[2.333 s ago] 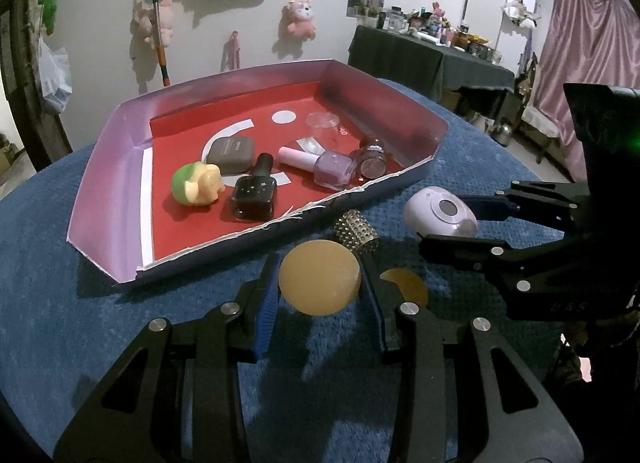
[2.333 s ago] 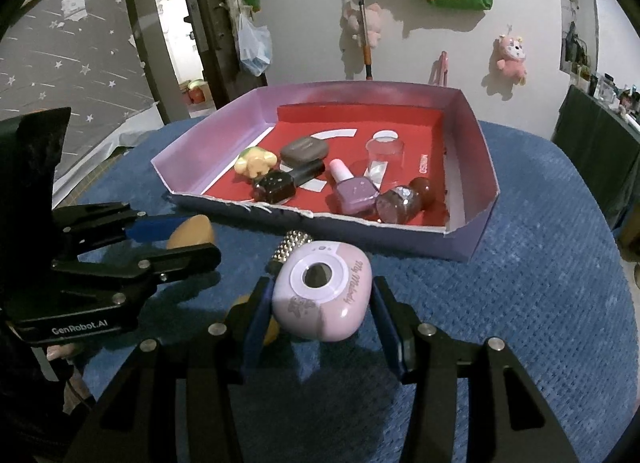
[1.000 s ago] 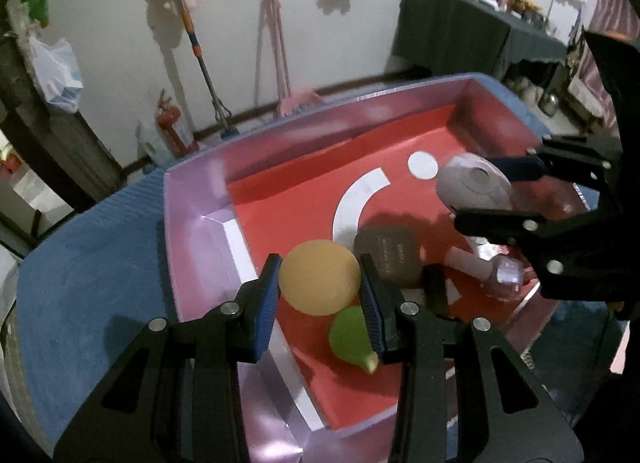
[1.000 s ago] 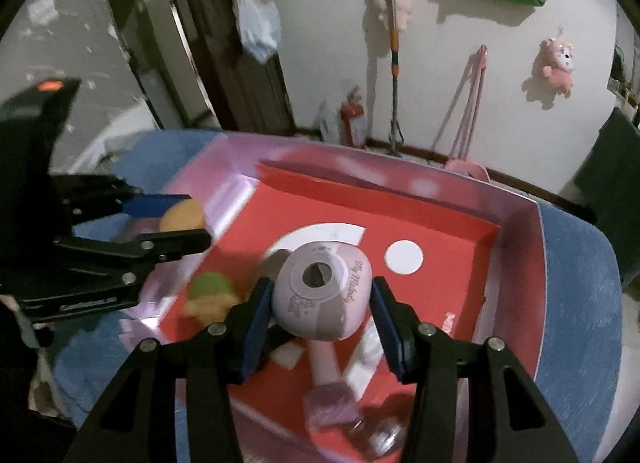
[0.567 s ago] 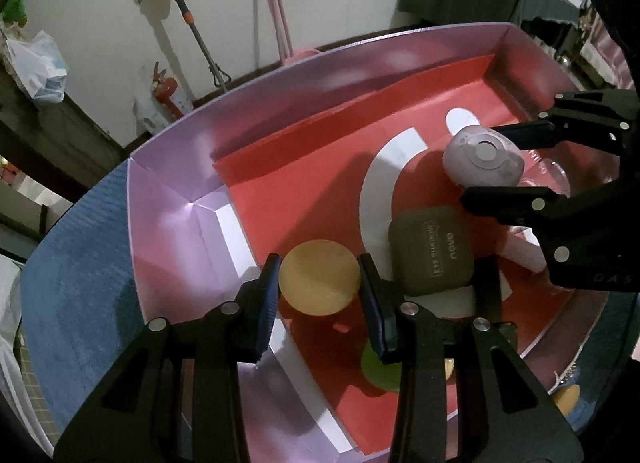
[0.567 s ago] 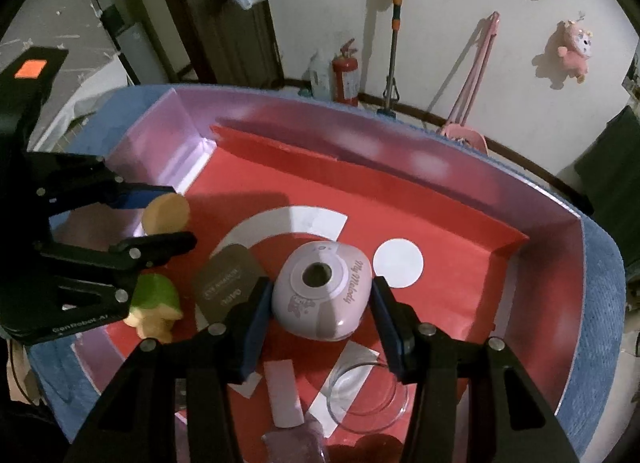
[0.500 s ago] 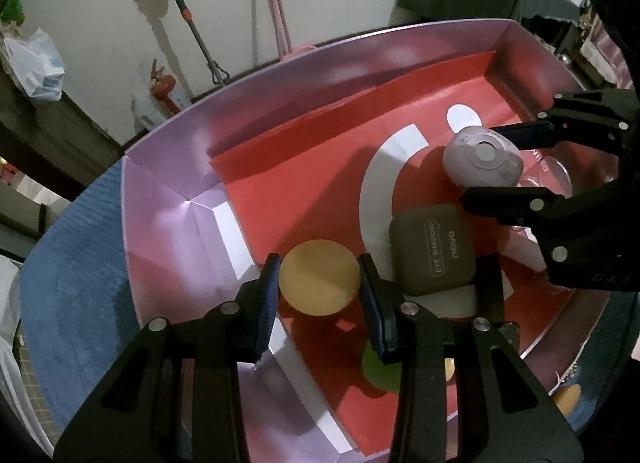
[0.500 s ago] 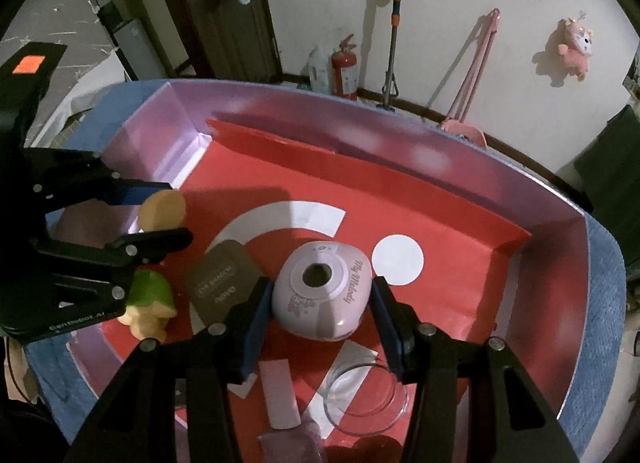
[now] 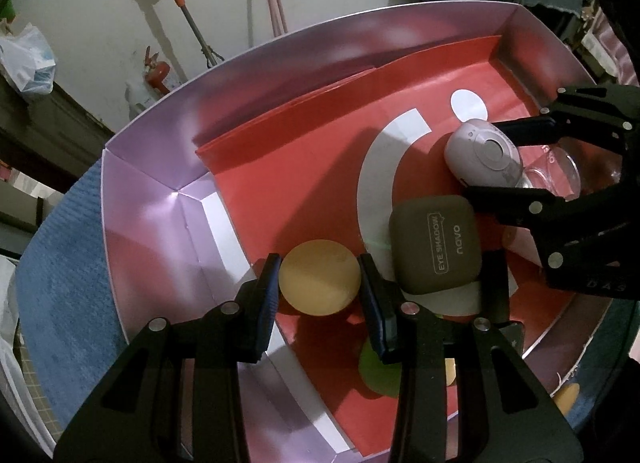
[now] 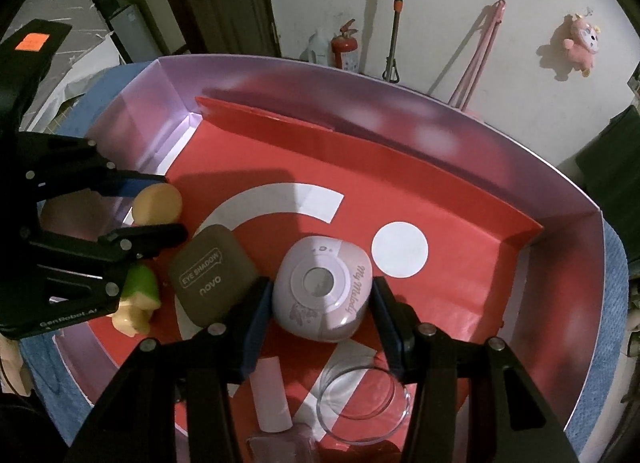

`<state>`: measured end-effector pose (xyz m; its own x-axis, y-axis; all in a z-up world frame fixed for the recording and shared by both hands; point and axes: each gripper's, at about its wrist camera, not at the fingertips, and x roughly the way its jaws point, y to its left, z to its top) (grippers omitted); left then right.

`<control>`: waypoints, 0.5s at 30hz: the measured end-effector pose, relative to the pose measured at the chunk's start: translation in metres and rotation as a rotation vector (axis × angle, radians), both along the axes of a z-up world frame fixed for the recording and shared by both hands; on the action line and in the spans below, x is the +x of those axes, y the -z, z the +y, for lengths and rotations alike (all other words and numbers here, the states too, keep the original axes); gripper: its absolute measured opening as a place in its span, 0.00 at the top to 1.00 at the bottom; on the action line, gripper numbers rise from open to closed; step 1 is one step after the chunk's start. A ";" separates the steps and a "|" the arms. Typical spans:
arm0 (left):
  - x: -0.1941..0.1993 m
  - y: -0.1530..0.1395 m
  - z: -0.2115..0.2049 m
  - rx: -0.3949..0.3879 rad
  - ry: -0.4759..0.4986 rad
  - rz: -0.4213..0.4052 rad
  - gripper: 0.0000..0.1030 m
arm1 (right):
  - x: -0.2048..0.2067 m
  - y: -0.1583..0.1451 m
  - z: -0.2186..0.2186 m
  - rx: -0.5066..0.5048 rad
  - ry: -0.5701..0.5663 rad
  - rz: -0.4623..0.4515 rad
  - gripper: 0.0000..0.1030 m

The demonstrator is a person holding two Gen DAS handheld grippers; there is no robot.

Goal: Organize rigid objects
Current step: 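Lower the sponge and compact onto the red lining and open both tools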

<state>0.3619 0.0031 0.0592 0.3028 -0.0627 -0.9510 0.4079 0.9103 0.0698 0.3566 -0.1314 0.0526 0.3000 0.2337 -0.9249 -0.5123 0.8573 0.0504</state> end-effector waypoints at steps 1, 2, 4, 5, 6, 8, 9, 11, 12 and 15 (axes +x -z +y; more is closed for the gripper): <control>0.001 0.000 0.001 0.001 0.001 0.000 0.65 | 0.000 0.000 0.000 -0.001 0.000 0.000 0.49; 0.002 0.001 0.002 0.000 0.001 0.000 0.65 | 0.000 0.000 0.001 -0.003 0.000 0.000 0.49; 0.003 0.002 0.001 -0.001 0.001 0.000 0.65 | 0.001 0.000 0.002 -0.005 0.000 0.000 0.49; 0.003 0.002 0.001 -0.001 0.001 0.001 0.65 | 0.001 -0.001 0.002 -0.004 0.001 0.000 0.49; 0.003 0.002 0.001 -0.003 0.002 0.001 0.65 | 0.001 -0.001 0.003 -0.003 0.002 0.001 0.49; 0.003 0.003 0.002 -0.008 0.001 0.004 0.65 | 0.001 -0.001 0.003 -0.003 0.002 0.001 0.49; 0.003 0.003 0.003 -0.010 0.001 0.006 0.64 | 0.001 -0.001 0.003 -0.002 0.002 0.002 0.49; 0.002 0.003 0.003 -0.016 0.002 0.008 0.62 | 0.001 -0.001 0.003 -0.002 0.003 0.002 0.49; 0.002 0.003 0.003 -0.018 0.004 0.009 0.60 | 0.001 -0.002 0.003 -0.002 0.004 0.002 0.49; 0.000 0.001 0.001 -0.019 0.010 0.001 0.55 | 0.001 -0.002 0.004 -0.002 0.006 0.003 0.49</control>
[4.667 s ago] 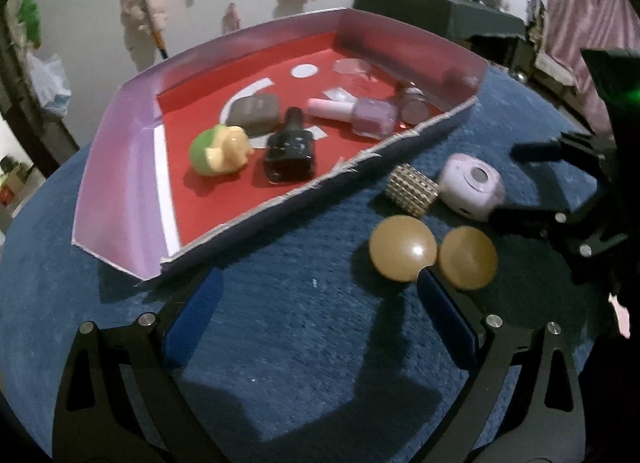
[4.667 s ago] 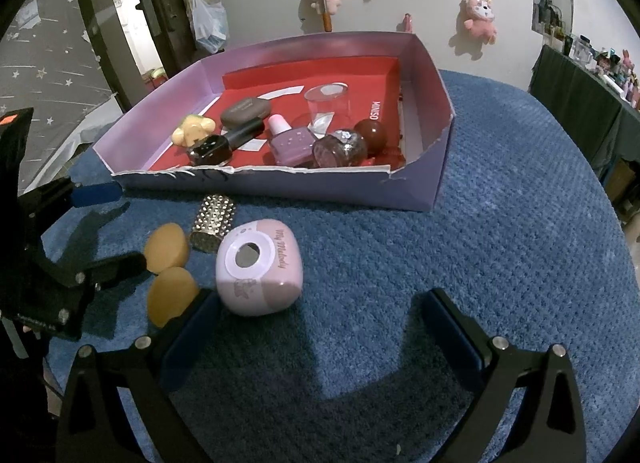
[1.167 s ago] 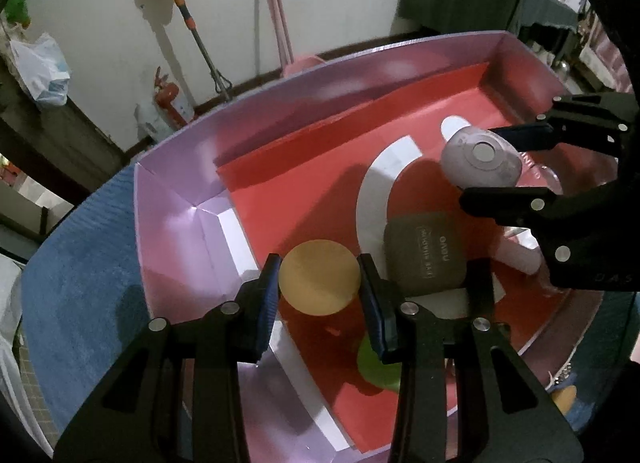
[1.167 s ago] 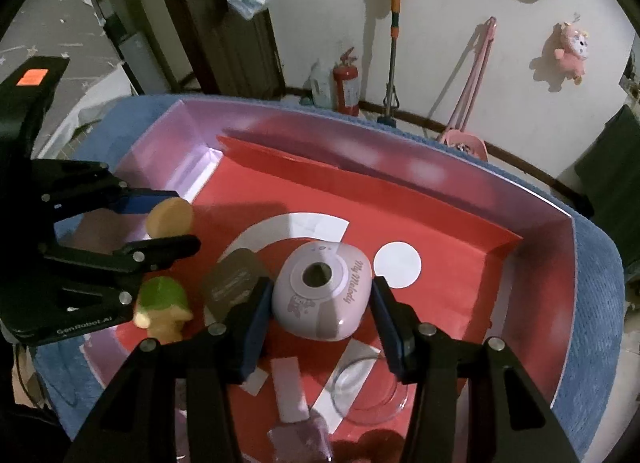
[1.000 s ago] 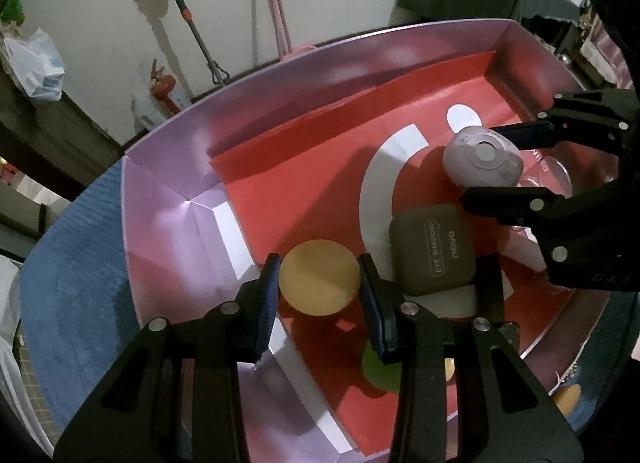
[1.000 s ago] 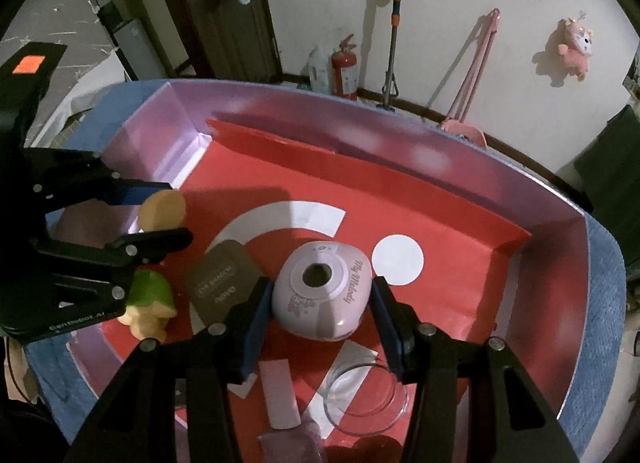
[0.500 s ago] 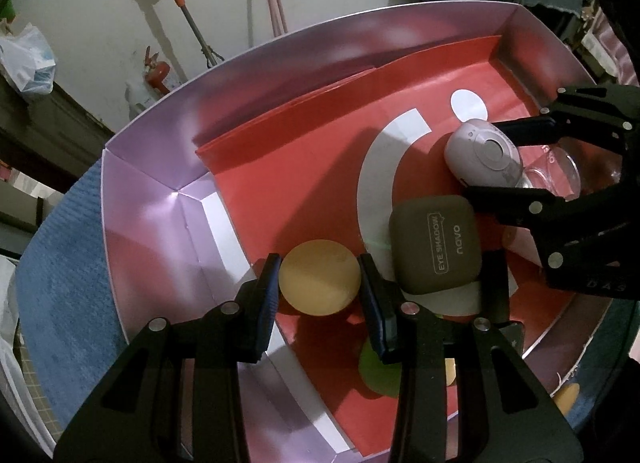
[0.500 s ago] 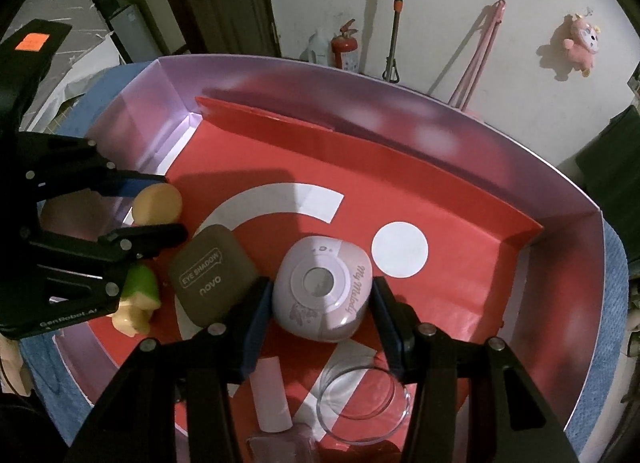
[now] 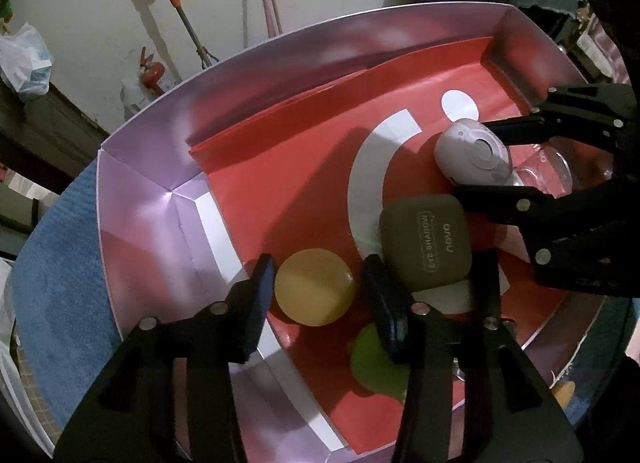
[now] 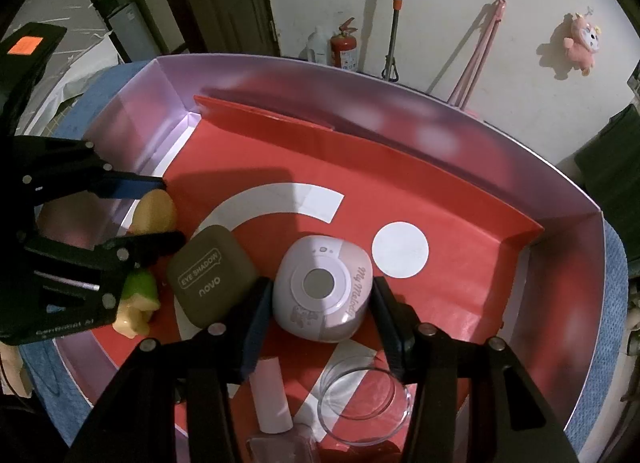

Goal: Organize rigid objects

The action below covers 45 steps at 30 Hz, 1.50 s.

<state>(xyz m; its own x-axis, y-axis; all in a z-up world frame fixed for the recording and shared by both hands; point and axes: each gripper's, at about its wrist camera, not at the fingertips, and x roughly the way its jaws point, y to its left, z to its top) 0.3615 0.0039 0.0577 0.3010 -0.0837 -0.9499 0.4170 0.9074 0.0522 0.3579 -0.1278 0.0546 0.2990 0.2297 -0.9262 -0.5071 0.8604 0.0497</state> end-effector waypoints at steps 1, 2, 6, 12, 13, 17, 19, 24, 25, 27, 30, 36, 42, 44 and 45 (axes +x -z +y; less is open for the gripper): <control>-0.001 -0.001 0.000 0.002 0.000 -0.005 0.54 | 0.001 0.000 0.000 -0.001 0.000 0.000 0.49; -0.002 -0.002 0.000 0.004 -0.001 -0.012 0.53 | 0.001 -0.001 0.000 -0.001 0.001 0.001 0.49; -0.009 -0.012 -0.001 0.008 -0.010 -0.057 0.50 | 0.000 -0.002 -0.003 0.006 0.010 0.001 0.45; -0.028 -0.041 0.008 -0.063 -0.058 -0.149 0.38 | -0.009 -0.014 -0.013 0.014 0.030 -0.025 0.34; -0.034 -0.048 0.010 -0.078 -0.065 -0.168 0.38 | -0.012 -0.016 -0.015 0.015 0.035 -0.033 0.34; -0.062 -0.071 0.015 -0.134 -0.086 -0.239 0.32 | -0.028 -0.043 -0.027 0.071 0.063 -0.083 0.30; -0.084 -0.083 0.019 -0.173 -0.095 -0.292 0.30 | -0.041 -0.060 -0.033 0.102 0.069 -0.125 0.23; -0.122 -0.105 0.024 -0.226 -0.116 -0.401 0.24 | -0.084 -0.103 -0.045 0.144 0.079 -0.246 0.16; -0.132 -0.111 0.024 -0.232 -0.123 -0.427 0.22 | -0.096 -0.113 -0.047 0.151 0.079 -0.279 0.12; -0.153 -0.121 0.024 -0.240 -0.140 -0.486 0.19 | -0.113 -0.126 -0.050 0.157 0.082 -0.328 0.07; -0.185 -0.134 0.024 -0.263 -0.147 -0.567 0.15 | -0.147 -0.146 -0.056 0.179 0.082 -0.406 0.06; -0.239 -0.140 0.026 -0.301 -0.186 -0.677 0.08 | -0.216 -0.163 -0.074 0.219 0.137 -0.533 0.00; -0.284 -0.122 0.020 -0.289 -0.225 -0.735 0.08 | -0.268 -0.145 -0.089 0.230 0.194 -0.582 0.00; -0.294 -0.111 0.016 -0.286 -0.228 -0.736 0.07 | -0.280 -0.132 -0.092 0.218 0.218 -0.596 0.00; -0.298 -0.107 0.015 -0.286 -0.228 -0.734 0.07 | -0.285 -0.127 -0.093 0.214 0.226 -0.601 0.00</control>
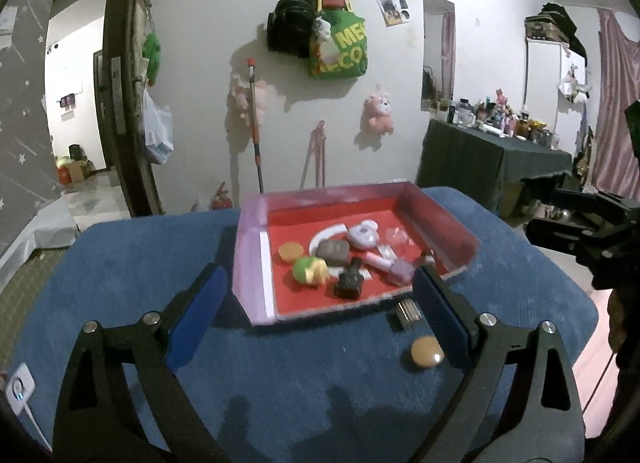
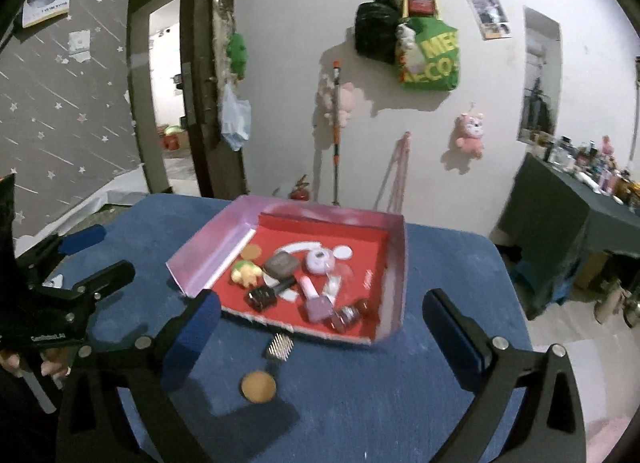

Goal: Organize rigid objects

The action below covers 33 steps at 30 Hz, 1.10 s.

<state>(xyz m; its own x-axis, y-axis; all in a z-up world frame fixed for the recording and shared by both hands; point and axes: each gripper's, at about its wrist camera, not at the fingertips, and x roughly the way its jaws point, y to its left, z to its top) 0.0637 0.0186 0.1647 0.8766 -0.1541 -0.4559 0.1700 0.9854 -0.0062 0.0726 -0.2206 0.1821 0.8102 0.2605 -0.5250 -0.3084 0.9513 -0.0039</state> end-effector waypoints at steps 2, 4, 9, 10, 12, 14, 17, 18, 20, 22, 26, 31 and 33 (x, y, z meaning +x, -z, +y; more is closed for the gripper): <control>-0.007 0.011 -0.004 0.005 -0.007 0.004 0.07 | -0.009 0.016 -0.002 -0.003 0.027 -0.003 0.00; -0.012 0.027 -0.009 0.022 -0.025 0.007 0.07 | -0.012 0.032 -0.005 0.007 0.035 0.009 0.00; -0.005 0.063 -0.012 0.028 -0.056 0.078 0.07 | -0.010 0.074 -0.011 0.026 0.066 0.057 0.00; -0.002 0.071 -0.010 0.015 -0.059 0.106 0.07 | -0.009 0.081 -0.011 0.026 0.074 0.065 0.00; 0.002 0.082 -0.009 0.003 -0.065 0.142 0.07 | -0.004 0.097 -0.011 0.014 0.101 0.086 0.00; 0.003 0.094 -0.009 0.000 -0.080 0.165 0.07 | -0.001 0.107 -0.013 0.018 0.116 0.101 0.00; 0.006 0.106 -0.010 0.000 -0.084 0.196 0.07 | 0.005 0.123 -0.017 0.043 0.131 0.142 0.00; 0.007 0.108 -0.011 0.000 -0.085 0.203 0.07 | 0.006 0.129 -0.017 0.039 0.136 0.152 0.00; 0.008 0.112 -0.013 -0.003 -0.086 0.220 0.07 | 0.007 0.136 -0.015 0.028 0.142 0.162 0.00; 0.008 0.114 -0.015 -0.004 -0.082 0.230 0.07 | 0.007 0.139 -0.014 0.024 0.141 0.169 0.00; 0.010 0.112 -0.018 0.016 -0.095 0.224 0.07 | 0.006 0.142 -0.011 0.008 0.141 0.170 0.00; 0.014 0.114 -0.021 0.033 -0.108 0.250 0.07 | 0.007 0.142 -0.010 -0.001 0.148 0.176 0.00; 0.015 0.114 -0.022 0.040 -0.110 0.254 0.07 | 0.007 0.142 -0.010 0.002 0.153 0.181 0.00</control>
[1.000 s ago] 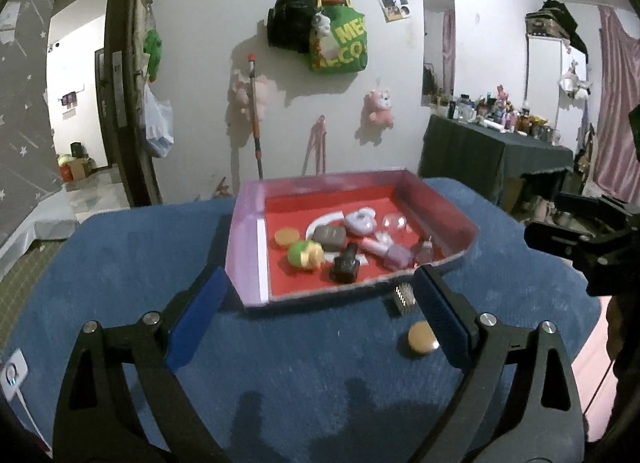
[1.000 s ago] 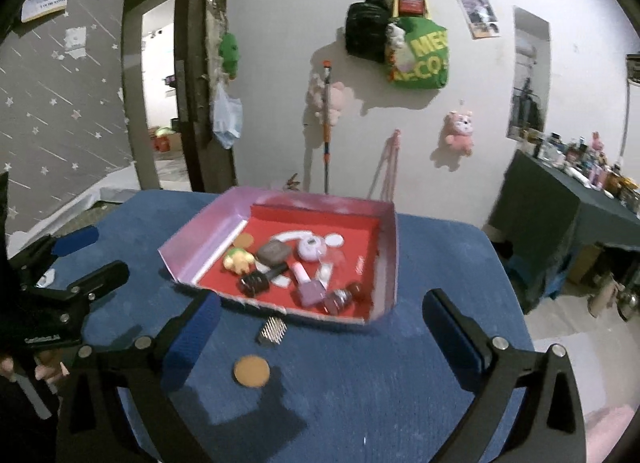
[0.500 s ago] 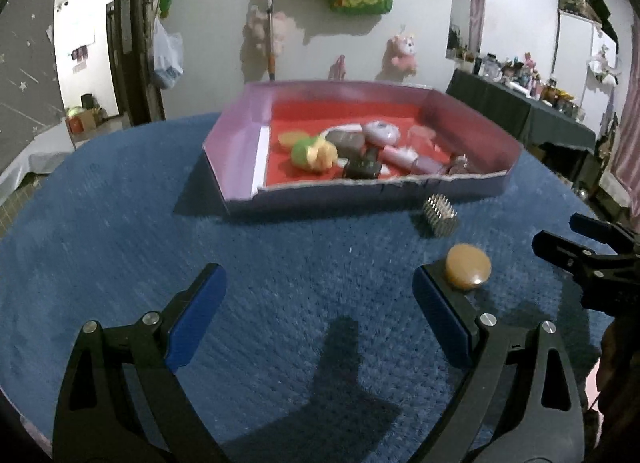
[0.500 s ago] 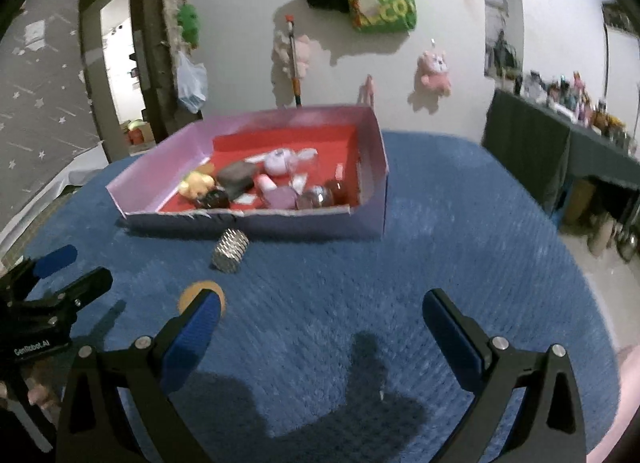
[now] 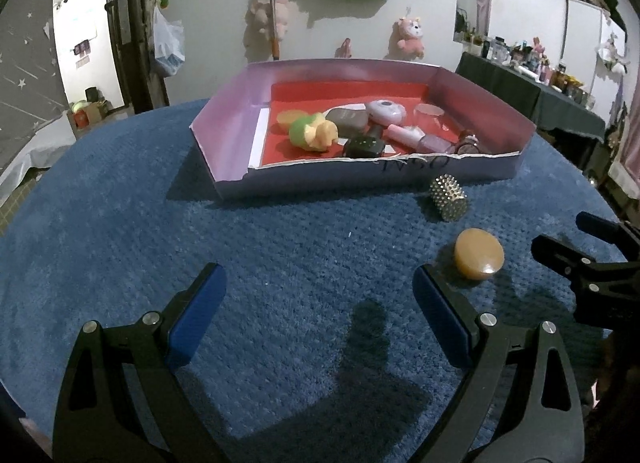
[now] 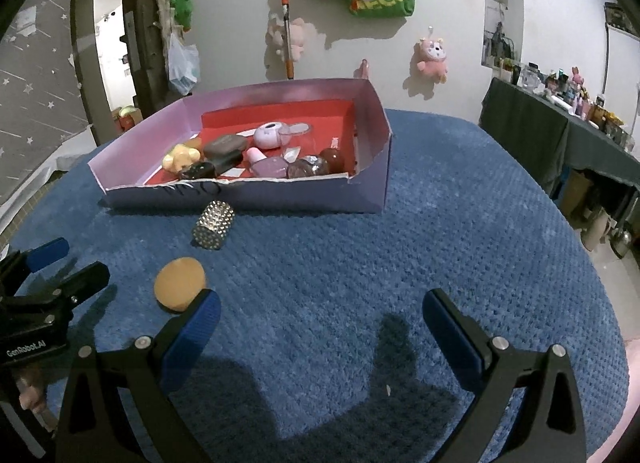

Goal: Organize rigid objects
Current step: 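Grasp the gold studded cylinder with left tool while right tool grasps the tan sponge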

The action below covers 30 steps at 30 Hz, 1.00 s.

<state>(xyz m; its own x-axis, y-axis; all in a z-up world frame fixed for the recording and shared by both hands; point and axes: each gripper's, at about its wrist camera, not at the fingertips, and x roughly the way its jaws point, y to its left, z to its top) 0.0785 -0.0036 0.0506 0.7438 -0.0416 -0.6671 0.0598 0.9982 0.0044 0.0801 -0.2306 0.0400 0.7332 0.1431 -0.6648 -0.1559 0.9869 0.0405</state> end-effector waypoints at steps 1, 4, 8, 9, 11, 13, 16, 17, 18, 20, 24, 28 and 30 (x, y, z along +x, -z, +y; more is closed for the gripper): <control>0.000 0.000 -0.001 0.005 0.001 0.001 0.07 | 0.000 0.000 0.000 0.001 0.003 0.002 0.00; 0.000 0.000 -0.005 0.020 0.011 -0.002 0.07 | 0.001 0.001 0.000 -0.007 0.010 0.013 0.00; 0.000 0.000 -0.008 0.024 0.019 0.001 0.07 | 0.001 0.001 0.002 -0.026 0.009 0.011 0.00; 0.000 0.000 -0.009 0.024 0.019 0.004 0.07 | 0.001 0.001 0.004 -0.032 0.009 0.012 0.00; 0.001 0.000 -0.009 0.023 0.018 0.006 0.07 | 0.002 0.001 0.004 -0.038 0.007 0.012 0.00; 0.001 0.000 -0.009 0.021 0.018 0.008 0.07 | 0.002 0.001 0.007 -0.046 0.004 0.014 0.00; 0.002 -0.001 -0.008 0.016 0.019 0.012 0.07 | 0.004 0.001 0.011 -0.052 -0.016 0.027 0.00; 0.003 -0.002 -0.007 0.013 0.021 0.013 0.07 | 0.006 0.001 0.013 -0.052 -0.027 0.036 0.00; 0.004 -0.003 -0.006 0.011 0.023 0.014 0.07 | 0.007 0.002 0.015 -0.054 -0.037 0.045 0.00; 0.005 -0.006 -0.004 0.011 0.027 0.014 0.07 | 0.010 0.003 0.020 -0.066 -0.053 0.067 0.00; 0.008 -0.011 0.003 0.012 0.034 0.008 0.07 | 0.017 0.007 0.030 -0.094 -0.082 0.107 0.00; 0.010 -0.015 0.014 0.002 0.038 0.004 0.07 | 0.024 0.007 0.045 -0.126 -0.105 0.131 0.00; 0.011 -0.016 0.020 -0.003 0.038 0.006 0.07 | 0.029 0.005 0.055 -0.136 -0.128 0.138 0.00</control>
<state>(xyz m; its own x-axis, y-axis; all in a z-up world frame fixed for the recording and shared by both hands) 0.0890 0.0164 0.0661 0.7375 -0.0718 -0.6715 0.0979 0.9952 0.0011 0.1095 -0.1761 0.0354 0.6156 0.1309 -0.7771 -0.2823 0.9573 -0.0623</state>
